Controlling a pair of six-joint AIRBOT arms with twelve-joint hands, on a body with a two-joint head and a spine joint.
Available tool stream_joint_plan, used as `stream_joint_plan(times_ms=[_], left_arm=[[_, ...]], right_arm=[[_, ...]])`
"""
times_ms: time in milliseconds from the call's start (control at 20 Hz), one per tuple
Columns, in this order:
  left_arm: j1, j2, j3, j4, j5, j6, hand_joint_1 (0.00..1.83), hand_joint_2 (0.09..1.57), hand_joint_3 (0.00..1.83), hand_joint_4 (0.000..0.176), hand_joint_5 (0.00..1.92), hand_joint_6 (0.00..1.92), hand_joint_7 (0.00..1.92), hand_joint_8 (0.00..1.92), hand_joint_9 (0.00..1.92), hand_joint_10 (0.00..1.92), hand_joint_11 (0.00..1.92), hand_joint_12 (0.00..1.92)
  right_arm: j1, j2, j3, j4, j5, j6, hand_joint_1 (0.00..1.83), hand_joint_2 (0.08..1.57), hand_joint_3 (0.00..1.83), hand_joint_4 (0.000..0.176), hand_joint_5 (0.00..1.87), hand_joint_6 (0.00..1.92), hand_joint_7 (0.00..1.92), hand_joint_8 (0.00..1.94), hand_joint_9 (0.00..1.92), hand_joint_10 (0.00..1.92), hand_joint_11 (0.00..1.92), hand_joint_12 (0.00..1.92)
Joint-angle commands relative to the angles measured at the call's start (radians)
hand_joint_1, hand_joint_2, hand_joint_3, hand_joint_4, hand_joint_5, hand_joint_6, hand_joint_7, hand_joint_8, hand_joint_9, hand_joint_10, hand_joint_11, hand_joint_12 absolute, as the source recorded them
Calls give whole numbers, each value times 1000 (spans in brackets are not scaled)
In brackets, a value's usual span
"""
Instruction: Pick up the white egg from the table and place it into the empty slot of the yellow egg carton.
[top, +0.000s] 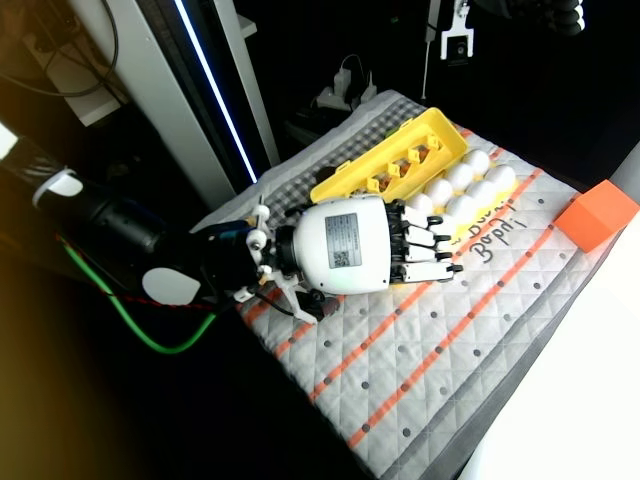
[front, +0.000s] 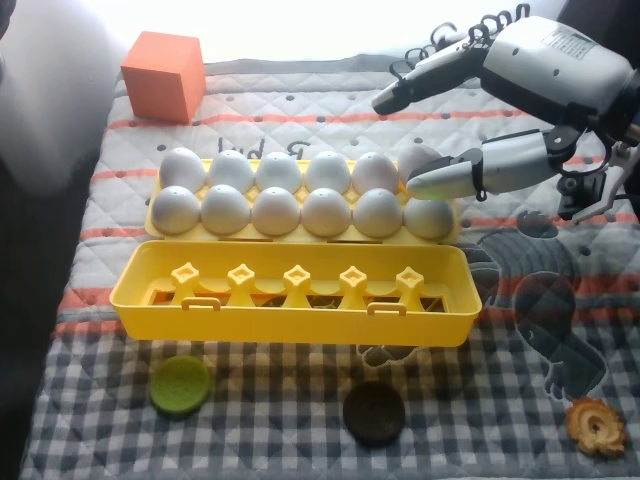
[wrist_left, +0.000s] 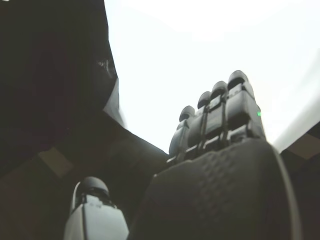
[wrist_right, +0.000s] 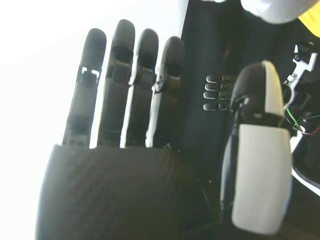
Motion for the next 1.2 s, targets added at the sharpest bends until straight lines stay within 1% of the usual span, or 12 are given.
stream_joint_plan(times_ms=[0, 200, 250, 350, 400, 500, 650, 800, 850, 900, 1000, 1150], left_arm=[[-7, 4, -1, 8, -123, -8, 0, 717, 4, 84, 0, 0, 0, 0, 0, 0, 0, 0], [-7, 4, -1, 8, -121, -8, 0, 706, 0, 81, 0, 0, 0, 0, 0, 0, 0, 0], [-7, 4, -1, 8, -120, -8, 0, 710, 0, 77, 0, 0, 0, 0, 0, 0, 0, 0], [-7, 4, -1, 8, -119, -8, 0, 710, 0, 82, 0, 0, 0, 0, 0, 0, 0, 0], [-7, 5, -1, 8, -119, -9, 0, 703, 0, 83, 0, 0, 0, 0, 0, 0, 0, 0], [-7, 6, -1, 8, -119, -9, 0, 691, 0, 88, 0, 0, 0, 0, 0, 0, 0, 0], [-6, 7, -1, 7, -119, -9, 0, 695, 0, 88, 0, 0, 0, 0, 0, 0, 0, 0], [-6, 8, -2, 7, -118, -9, 0, 690, 0, 87, 0, 0, 0, 0, 0, 0, 0, 0], [-6, 8, -2, 7, -118, -9, 0, 690, 0, 87, 0, 0, 0, 0, 0, 0, 0, 0], [-6, 8, -2, 7, -118, -9, 0, 686, 0, 89, 0, 0, 0, 0, 0, 0, 0, 0], [-6, 9, -2, 7, -118, -9, 0, 689, 0, 86, 0, 0, 0, 0, 0, 0, 0, 0], [-6, 9, -2, 5, -118, -9, 0, 679, 0, 89, 0, 0, 0, 0, 0, 0, 0, 0]], right_arm=[[19, 2, -1, 35, 99, 9, 750, 901, 2, 0, 717, 0, 791, 0, 858, 0, 636, 627], [19, 12, -9, 14, 76, 7, 849, 913, 0, 17, 624, 0, 748, 1, 747, 0, 416, 604], [19, 18, -12, 9, 70, 6, 895, 919, 0, 2, 607, 0, 693, 0, 679, 0, 366, 596], [19, 24, -16, 4, 64, 6, 944, 909, 0, 7, 572, 1, 620, 1, 580, 0, 367, 349], [19, 31, -18, -3, 58, 6, 909, 914, 0, 52, 544, 0, 599, 0, 547, 0, 381, 261], [19, 50, -30, -11, 48, -1, 790, 922, 1, 96, 494, 0, 523, 0, 417, 0, 238, 176], [15, 91, -60, -14, 40, -29, 759, 976, 20, 60, 464, 0, 418, 0, 333, 1, 184, 153], [3, 111, -73, -14, 38, -32, 679, 981, 9, 105, 422, 0, 336, 0, 253, 0, 152, 155], [1, 114, -76, -14, 38, -32, 682, 984, 7, 99, 425, 2, 334, 1, 247, 0, 142, 158], [-5, 123, -82, -14, 38, -32, 697, 1006, 4, 63, 426, 1, 347, 4, 269, 2, 126, 230], [-14, 135, -91, -14, 37, -32, 673, 1008, 0, 70, 422, 1, 346, 2, 252, 2, 12, 435], [-32, 159, -110, -12, 37, -33, 574, 1002, 0, 75, 382, 0, 300, 1, 171, 4, 0, 311]])
